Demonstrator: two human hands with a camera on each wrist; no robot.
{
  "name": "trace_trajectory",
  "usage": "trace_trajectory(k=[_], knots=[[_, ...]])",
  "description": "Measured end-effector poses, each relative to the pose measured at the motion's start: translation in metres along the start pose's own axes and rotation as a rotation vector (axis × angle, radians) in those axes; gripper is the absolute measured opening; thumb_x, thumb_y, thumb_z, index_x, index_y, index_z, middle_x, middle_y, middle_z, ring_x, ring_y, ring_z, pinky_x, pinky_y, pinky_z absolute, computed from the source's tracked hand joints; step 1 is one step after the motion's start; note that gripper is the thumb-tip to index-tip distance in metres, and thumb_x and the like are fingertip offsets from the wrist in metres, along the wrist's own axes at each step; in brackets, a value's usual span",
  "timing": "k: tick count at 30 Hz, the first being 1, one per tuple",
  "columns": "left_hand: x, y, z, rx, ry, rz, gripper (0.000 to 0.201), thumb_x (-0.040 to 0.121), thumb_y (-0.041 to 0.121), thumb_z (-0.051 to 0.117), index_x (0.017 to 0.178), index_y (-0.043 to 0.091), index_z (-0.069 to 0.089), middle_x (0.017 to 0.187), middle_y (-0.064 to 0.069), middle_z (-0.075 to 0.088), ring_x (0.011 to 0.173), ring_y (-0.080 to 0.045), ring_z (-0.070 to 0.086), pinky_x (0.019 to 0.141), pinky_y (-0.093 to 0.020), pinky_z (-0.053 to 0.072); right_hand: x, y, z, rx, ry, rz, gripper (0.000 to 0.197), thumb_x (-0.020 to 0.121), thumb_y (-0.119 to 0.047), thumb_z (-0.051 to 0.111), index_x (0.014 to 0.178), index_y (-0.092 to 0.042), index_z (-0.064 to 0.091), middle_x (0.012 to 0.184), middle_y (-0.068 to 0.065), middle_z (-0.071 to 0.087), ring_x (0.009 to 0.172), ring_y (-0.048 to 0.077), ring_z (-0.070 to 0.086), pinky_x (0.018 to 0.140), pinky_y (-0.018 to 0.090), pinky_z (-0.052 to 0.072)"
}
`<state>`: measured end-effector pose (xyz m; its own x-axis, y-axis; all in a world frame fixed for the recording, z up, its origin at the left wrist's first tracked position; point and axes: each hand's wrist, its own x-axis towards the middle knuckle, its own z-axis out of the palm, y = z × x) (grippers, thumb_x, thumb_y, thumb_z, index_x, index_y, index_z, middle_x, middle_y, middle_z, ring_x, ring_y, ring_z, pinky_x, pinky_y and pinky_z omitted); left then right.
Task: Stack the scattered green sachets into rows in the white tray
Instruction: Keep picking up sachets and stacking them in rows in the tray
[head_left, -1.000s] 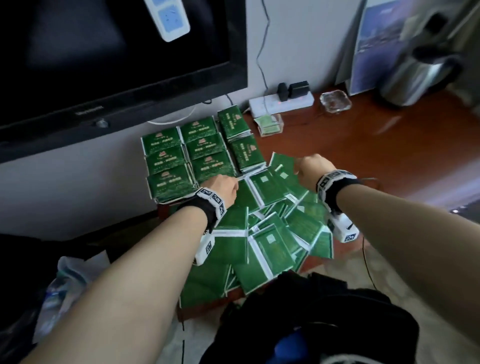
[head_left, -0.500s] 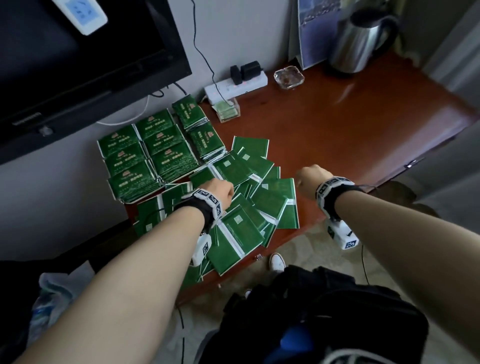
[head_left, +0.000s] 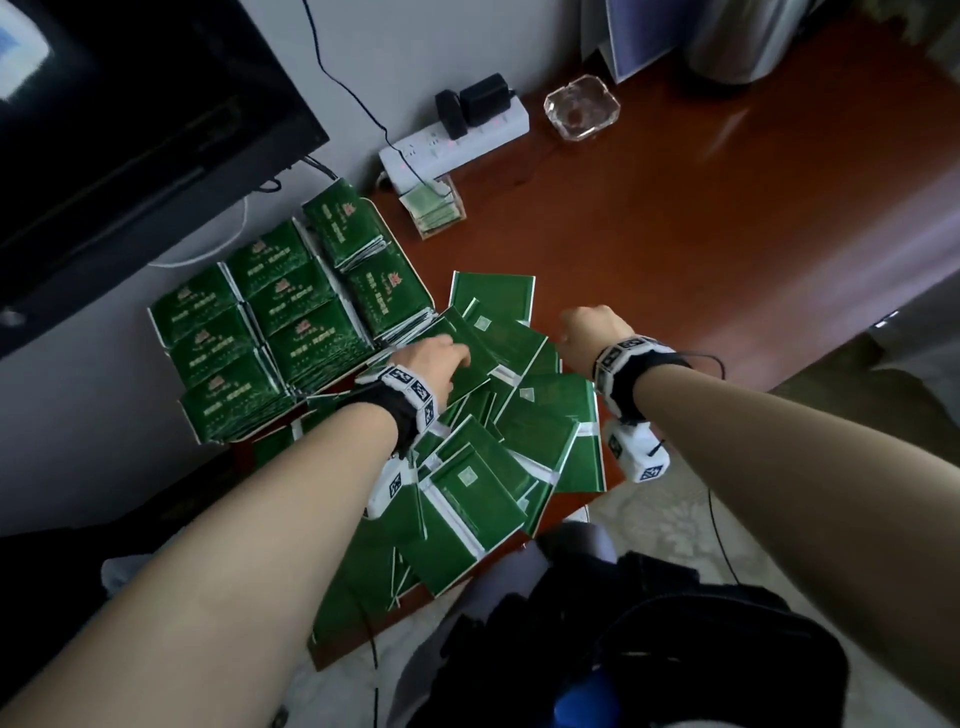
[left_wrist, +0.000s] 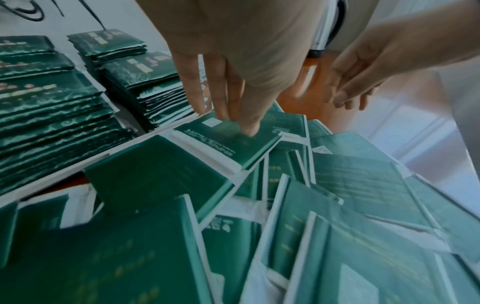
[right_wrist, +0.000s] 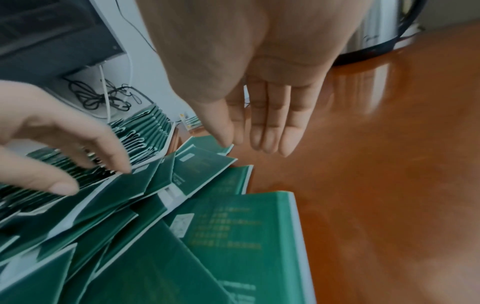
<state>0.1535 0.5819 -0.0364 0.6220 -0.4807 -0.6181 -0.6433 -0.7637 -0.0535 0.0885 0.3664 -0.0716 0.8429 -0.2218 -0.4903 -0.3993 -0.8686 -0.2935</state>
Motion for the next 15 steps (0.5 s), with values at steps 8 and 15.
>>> trace_trajectory(k=[8,15], knots=[[0.055,-0.015,-0.018,0.315,-0.104,0.28,0.077,0.077,0.023,0.082,0.141,0.016,0.04,0.135,-0.005,0.044,0.124,-0.026,0.046,0.103,-0.042,0.042,0.035,-0.038,0.017,0.061,-0.087,0.025,0.065,0.085,-0.041,0.073,0.133,-0.008,0.044,0.126,0.011,0.047,0.115,0.03,0.051,0.093,0.042,0.052],[0.076,-0.012,-0.017,0.417,-0.116,0.369,0.09,0.071,0.031,0.086,0.143,0.013,0.035,0.138,-0.005,0.041,0.126,-0.027,0.042,0.096,-0.041,0.045,0.049,-0.058,0.024,-0.092,-0.11,0.089,0.072,0.081,-0.04,0.078,0.13,-0.007,0.037,0.124,0.013,0.054,0.118,0.032,0.051,0.096,0.048,0.044]])
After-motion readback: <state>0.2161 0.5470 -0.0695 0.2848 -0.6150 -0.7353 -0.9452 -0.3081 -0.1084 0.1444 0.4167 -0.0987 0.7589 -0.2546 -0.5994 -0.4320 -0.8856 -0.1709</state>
